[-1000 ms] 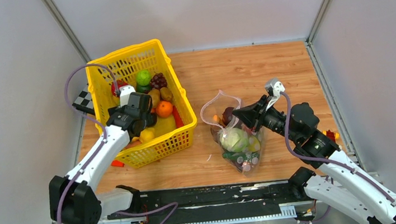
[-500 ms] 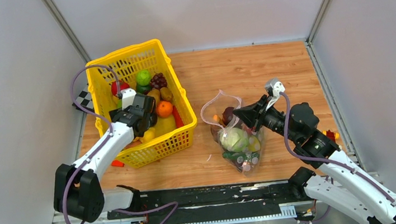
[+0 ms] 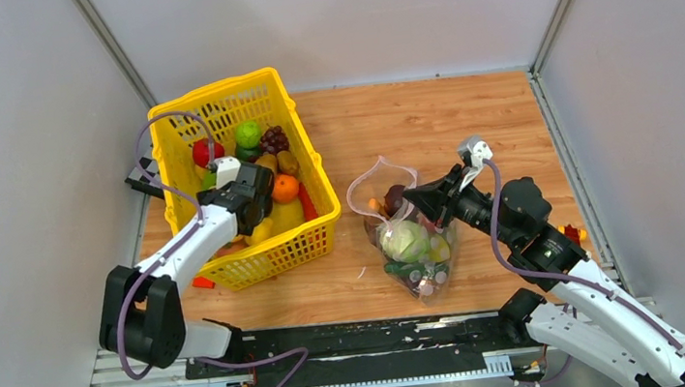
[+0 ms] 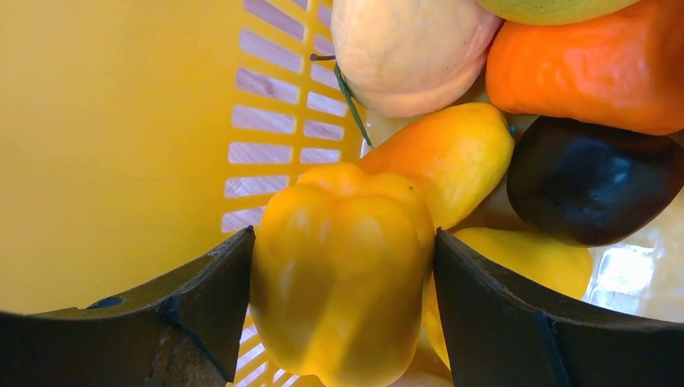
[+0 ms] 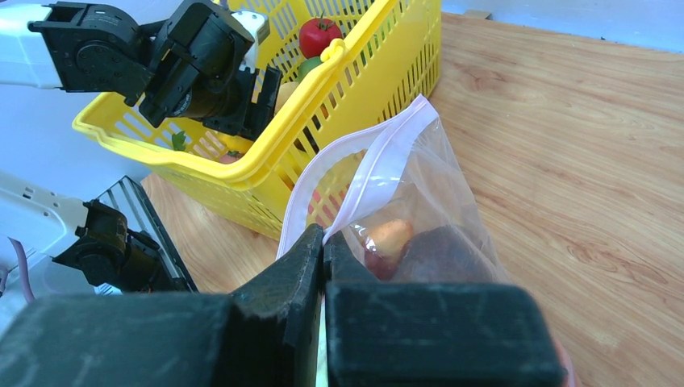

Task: Place the food in the zip-top bag and seal the zipper
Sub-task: Pick up the fake vegetable from the bin.

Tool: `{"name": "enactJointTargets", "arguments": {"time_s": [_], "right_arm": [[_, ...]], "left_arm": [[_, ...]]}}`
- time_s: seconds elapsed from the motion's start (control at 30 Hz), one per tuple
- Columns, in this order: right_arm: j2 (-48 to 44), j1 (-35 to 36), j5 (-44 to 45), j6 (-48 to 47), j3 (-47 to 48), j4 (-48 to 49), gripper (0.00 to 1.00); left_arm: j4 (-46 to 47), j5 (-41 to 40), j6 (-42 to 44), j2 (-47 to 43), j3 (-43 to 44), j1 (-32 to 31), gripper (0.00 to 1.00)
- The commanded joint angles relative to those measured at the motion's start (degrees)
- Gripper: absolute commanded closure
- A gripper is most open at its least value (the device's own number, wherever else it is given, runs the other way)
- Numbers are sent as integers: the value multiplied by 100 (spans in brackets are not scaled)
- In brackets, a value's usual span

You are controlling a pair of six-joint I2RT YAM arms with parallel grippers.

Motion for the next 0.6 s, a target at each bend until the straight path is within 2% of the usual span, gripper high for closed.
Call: {"name": "enactJointTargets", "arguments": {"time_s": [0.0,0.17,0.27,0.57], "right_arm": [[-50,14,100,-76,174,139,97],[-30,14,69,-46,162,155,97],[2,14,58,-16,153,220,97],[33,14,-2,1,175,187,97]], "left_arm": [[51,-47,-133,-425,12,34,28],[448,348,-27,-1172,-233,32,36],[903,928,-25,-1575,-433,31,41],[1515,1955,22,-2192,-730,26,41]]}}
